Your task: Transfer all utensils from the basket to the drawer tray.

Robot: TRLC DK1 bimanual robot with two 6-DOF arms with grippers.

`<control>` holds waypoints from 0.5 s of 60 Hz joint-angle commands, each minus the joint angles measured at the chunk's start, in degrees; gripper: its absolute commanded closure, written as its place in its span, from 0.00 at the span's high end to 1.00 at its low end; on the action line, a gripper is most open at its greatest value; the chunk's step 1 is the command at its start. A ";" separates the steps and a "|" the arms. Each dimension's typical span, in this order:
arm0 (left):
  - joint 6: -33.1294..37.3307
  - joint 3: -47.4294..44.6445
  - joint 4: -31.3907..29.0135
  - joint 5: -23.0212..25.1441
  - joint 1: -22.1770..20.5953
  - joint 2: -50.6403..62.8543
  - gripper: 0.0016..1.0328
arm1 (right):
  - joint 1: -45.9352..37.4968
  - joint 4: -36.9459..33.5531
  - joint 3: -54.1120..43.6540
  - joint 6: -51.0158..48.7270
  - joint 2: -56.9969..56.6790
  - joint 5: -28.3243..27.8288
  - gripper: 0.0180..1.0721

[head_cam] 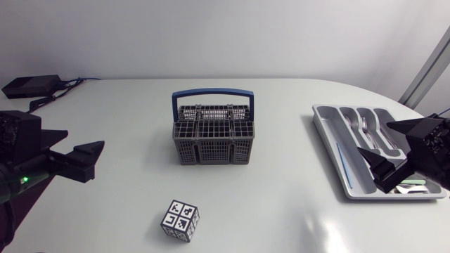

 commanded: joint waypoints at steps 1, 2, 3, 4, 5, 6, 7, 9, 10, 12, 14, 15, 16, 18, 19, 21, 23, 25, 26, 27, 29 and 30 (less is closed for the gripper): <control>1.83 -2.46 1.13 -0.05 0.48 -1.07 0.95 | 2.06 2.31 -2.84 4.77 -2.80 2.90 0.95; 1.91 -2.63 1.31 -0.05 0.48 -1.16 0.95 | 2.59 2.84 -3.37 5.39 -3.42 3.78 0.95; 2.09 -2.90 1.39 -0.05 0.56 -1.42 0.95 | 3.03 3.54 -3.72 6.00 -3.95 4.66 0.95; 2.09 -3.16 1.57 -0.05 0.56 -1.59 0.95 | 3.47 4.25 -4.16 6.44 -4.56 5.72 0.95; 2.09 -3.25 1.66 -0.05 0.65 -1.59 0.95 | 4.00 4.86 -4.68 6.97 -5.18 6.51 0.95; 2.18 -3.69 1.92 -0.05 0.74 -1.95 0.95 | 4.61 5.48 -5.21 7.49 -5.97 7.39 0.95; 2.18 -3.78 2.10 -0.05 0.74 -2.03 0.95 | 5.05 6.01 -5.56 7.85 -6.41 8.00 0.95; 2.44 -4.30 2.45 -0.05 0.83 -2.39 0.95 | 5.93 7.06 -6.35 8.81 -8.08 9.85 0.95; 2.53 -4.57 2.54 -0.05 0.83 -2.65 0.95 | 6.28 7.24 -6.62 9.43 -8.69 10.46 0.95; 2.71 -5.09 2.89 -0.05 0.83 -3.09 0.95 | 6.99 7.50 -7.15 10.66 -10.19 11.52 0.95; 2.88 -5.53 3.33 -0.05 0.92 -3.35 0.95 | 7.69 7.85 -7.58 11.63 -11.24 12.84 0.95; 2.97 -5.80 3.59 -0.05 1.00 -3.53 0.95 | 7.95 7.85 -7.85 11.98 -11.68 13.54 0.95; 3.06 -5.89 3.68 -0.05 1.09 -3.62 0.95 | 8.39 7.85 -8.02 12.33 -12.03 14.15 0.95; 3.06 -6.41 4.03 -0.05 1.36 -3.88 0.95 | 9.45 8.11 -8.55 13.38 -13.00 15.47 0.95; 3.06 -6.50 4.12 -0.05 1.44 -3.88 0.95 | 9.98 8.20 -8.73 13.82 -13.44 16.35 0.95; 3.06 -7.12 4.38 -0.05 1.62 -4.23 0.95 | 10.94 8.55 -9.34 14.79 -14.32 18.20 0.95; 2.70 -7.82 4.88 0.03 1.77 -5.04 0.95 | 11.91 8.82 -9.96 15.05 -15.11 20.04 0.95; 2.24 -8.63 5.42 0.12 1.96 -5.97 0.95 | 12.96 9.43 -10.66 15.58 -15.99 21.71 0.95; 1.97 -9.10 5.73 0.18 2.08 -6.52 0.95 | 13.58 9.70 -11.10 15.84 -16.69 22.59 0.95; 1.78 -9.44 5.96 0.22 2.16 -6.92 0.95 | 14.02 10.05 -11.45 16.02 -17.22 23.21 0.95; 1.21 -10.44 6.62 0.34 2.40 -8.08 0.95 | 15.16 11.02 -12.51 16.37 -19.06 25.23 0.95; 0.94 -10.91 6.93 0.40 2.52 -8.62 0.95 | 15.60 11.10 -12.86 16.46 -19.94 25.76 0.95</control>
